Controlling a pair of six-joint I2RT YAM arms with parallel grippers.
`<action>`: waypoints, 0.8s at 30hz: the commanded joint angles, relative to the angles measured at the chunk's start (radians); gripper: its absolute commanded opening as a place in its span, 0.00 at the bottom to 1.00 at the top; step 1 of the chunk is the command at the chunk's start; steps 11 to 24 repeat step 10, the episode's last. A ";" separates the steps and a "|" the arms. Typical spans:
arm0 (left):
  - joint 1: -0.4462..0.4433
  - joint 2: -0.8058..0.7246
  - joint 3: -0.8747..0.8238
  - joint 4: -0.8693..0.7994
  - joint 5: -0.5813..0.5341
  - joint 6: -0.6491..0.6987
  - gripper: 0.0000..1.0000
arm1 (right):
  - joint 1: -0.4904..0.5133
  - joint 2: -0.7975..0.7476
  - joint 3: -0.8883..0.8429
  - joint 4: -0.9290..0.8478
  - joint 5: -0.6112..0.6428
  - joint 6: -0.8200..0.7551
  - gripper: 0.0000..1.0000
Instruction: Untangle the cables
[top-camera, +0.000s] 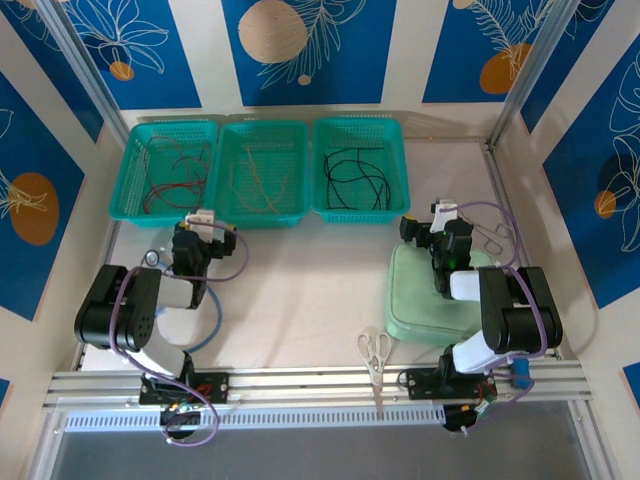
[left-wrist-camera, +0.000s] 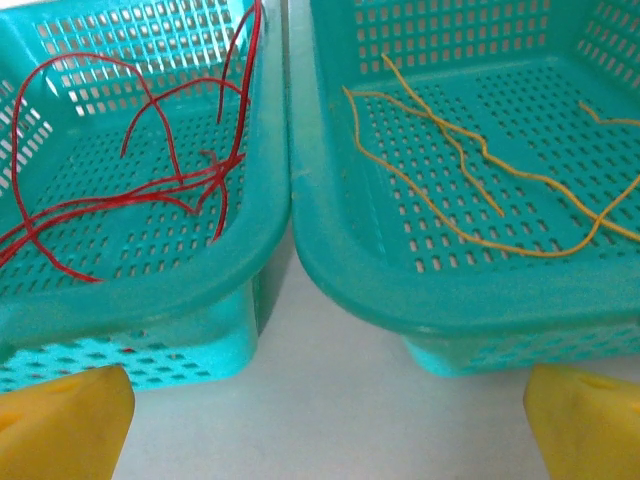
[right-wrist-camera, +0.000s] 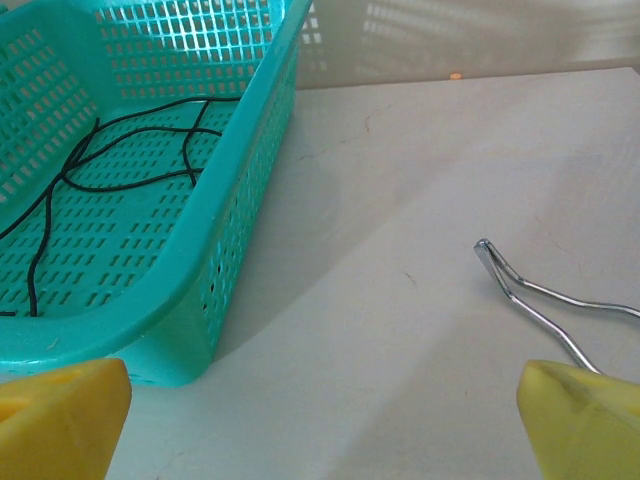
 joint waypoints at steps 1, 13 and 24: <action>0.007 -0.007 0.004 -0.020 -0.018 -0.016 0.99 | -0.001 0.011 0.009 -0.040 -0.022 0.009 0.99; 0.007 -0.008 0.003 -0.019 -0.018 -0.016 0.99 | -0.001 0.012 0.012 -0.043 -0.034 0.006 0.99; 0.007 -0.008 0.003 -0.019 -0.018 -0.016 0.99 | -0.001 0.012 0.012 -0.043 -0.034 0.006 0.99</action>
